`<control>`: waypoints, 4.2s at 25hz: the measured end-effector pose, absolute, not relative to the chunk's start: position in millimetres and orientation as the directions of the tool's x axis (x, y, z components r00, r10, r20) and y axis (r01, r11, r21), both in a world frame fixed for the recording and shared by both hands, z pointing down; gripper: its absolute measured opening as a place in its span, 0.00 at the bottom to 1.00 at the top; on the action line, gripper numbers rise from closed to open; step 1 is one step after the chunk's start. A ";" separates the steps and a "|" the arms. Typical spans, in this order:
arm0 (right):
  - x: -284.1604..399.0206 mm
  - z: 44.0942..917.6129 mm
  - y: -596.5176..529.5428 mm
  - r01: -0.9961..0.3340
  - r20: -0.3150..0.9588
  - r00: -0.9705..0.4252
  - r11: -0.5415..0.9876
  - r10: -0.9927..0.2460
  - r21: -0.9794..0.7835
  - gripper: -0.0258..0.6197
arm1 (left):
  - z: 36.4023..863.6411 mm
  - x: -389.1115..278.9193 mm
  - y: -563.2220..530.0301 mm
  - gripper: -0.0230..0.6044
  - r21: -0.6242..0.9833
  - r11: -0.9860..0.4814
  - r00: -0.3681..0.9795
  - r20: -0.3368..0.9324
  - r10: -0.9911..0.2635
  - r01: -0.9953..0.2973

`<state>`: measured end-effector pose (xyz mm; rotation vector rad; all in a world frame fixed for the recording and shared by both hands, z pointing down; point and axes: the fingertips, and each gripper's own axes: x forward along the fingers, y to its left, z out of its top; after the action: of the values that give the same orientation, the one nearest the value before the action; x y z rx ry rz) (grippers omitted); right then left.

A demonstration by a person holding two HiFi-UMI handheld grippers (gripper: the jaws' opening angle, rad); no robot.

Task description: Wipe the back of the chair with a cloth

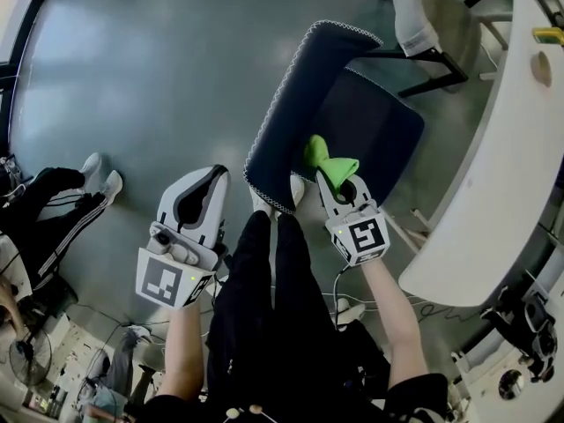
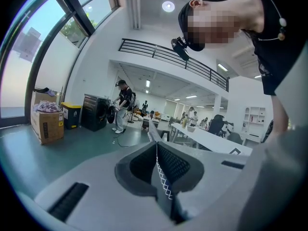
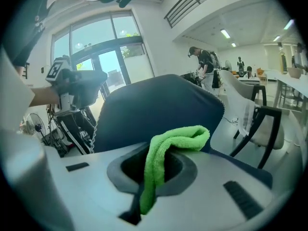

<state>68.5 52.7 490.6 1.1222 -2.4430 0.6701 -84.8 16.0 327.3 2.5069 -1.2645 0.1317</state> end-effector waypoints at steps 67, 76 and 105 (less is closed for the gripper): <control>74.4 561.0 -98.5 -0.861 0.453 -0.483 0.313 -0.749 -0.401 0.07 | 341.0 -76.9 15.9 0.06 0.400 -0.501 0.610 0.217 -0.762 -0.768; 55.0 563.4 -56.5 -0.817 0.448 -0.542 0.318 -0.711 -0.482 0.07 | 338.8 -74.4 15.0 0.06 0.420 -0.501 0.614 0.194 -0.765 -0.757; 17.6 582.9 68.1 -0.716 0.488 -0.675 0.332 -0.553 -0.614 0.07 | 338.4 -78.6 18.5 0.06 0.416 -0.504 0.613 0.182 -0.769 -0.756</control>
<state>17.6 68.1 582.9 1.1602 -2.4019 1.2600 -78.6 18.5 338.4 2.3817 -1.2075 -0.0361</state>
